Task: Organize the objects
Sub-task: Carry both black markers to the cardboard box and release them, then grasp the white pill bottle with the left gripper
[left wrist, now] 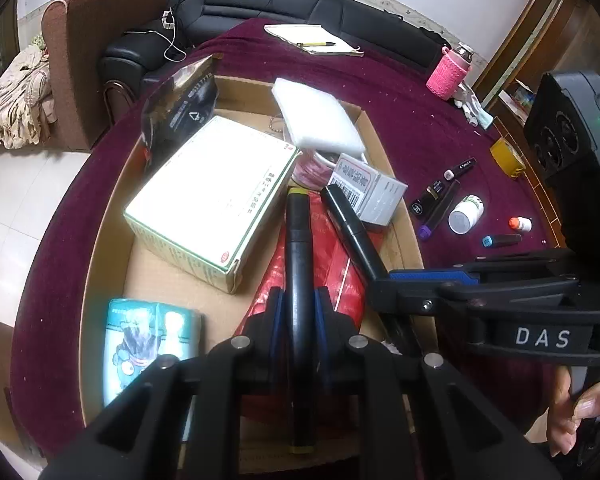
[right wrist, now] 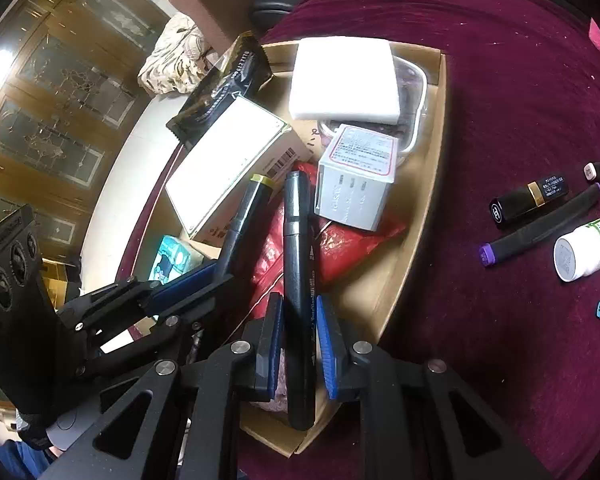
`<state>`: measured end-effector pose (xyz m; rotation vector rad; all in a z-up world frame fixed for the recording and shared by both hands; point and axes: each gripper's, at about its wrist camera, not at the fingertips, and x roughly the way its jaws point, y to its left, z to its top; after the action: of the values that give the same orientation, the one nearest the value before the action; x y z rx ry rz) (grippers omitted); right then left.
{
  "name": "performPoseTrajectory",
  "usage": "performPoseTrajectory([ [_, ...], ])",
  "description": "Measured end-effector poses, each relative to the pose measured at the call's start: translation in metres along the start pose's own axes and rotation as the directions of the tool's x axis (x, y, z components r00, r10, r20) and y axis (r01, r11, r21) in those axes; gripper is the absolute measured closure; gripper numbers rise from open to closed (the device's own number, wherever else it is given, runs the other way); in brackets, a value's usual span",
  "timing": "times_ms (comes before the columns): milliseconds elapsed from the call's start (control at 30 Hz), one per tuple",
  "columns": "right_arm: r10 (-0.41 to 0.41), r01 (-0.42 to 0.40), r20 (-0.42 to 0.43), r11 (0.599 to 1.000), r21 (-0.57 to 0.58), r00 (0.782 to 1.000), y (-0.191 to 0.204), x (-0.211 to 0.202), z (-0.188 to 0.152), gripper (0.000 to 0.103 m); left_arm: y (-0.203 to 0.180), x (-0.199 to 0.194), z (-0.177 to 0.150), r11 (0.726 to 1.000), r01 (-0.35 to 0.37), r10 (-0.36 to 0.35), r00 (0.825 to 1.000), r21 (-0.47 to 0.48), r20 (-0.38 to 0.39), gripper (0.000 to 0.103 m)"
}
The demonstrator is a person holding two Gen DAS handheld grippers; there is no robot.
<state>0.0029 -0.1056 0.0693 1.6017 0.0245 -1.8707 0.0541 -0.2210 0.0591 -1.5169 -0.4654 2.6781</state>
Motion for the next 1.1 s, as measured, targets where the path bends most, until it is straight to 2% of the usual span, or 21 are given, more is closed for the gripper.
performPoseTrajectory([
  [200, 0.013, -0.013, 0.001, 1.0, -0.006, 1.0, -0.004, -0.005, -0.004, 0.079, 0.0, -0.001, 0.0, 1.0, -0.004, 0.004, 1.0, -0.009, -0.006, 0.088],
  [267, 0.026, -0.026, 0.001, 1.0, -0.001, 1.0, -0.005, -0.005, -0.006, 0.07, 0.0, -0.003, -0.002, 1.0, -0.005, 0.005, 1.0, -0.015, -0.007, 0.087],
  [333, 0.026, -0.026, 0.006, 1.0, -0.003, 1.0, -0.003, -0.006, -0.01, 0.067, -0.002, -0.004, -0.003, 1.0, -0.009, 0.009, 1.0, -0.018, -0.007, 0.084],
  [433, 0.03, -0.03, 0.021, 0.999, -0.011, 0.999, -0.002, -0.013, -0.015, 0.067, -0.004, -0.009, -0.004, 1.0, -0.017, 0.017, 1.0, -0.026, 0.002, 0.08],
  [700, 0.043, -0.046, 0.083, 0.999, 0.03, 0.996, -0.024, -0.045, -0.029, 0.066, -0.021, -0.022, -0.002, 1.0, -0.018, 0.018, 0.999, 0.008, 0.034, 0.079],
  [967, 0.007, -0.039, 0.159, 0.979, 0.199, 0.987, -0.095, -0.088, -0.053, 0.066, -0.065, -0.013, 0.006, 0.993, 0.026, -0.028, 0.999, 0.112, 0.021, 0.078],
  [1100, -0.02, -0.034, 0.186, 0.959, 0.282, 0.982, -0.132, -0.106, -0.068, 0.066, -0.101, 0.001, 0.013, 0.975, 0.072, -0.073, 0.997, 0.21, -0.005, 0.078],
])
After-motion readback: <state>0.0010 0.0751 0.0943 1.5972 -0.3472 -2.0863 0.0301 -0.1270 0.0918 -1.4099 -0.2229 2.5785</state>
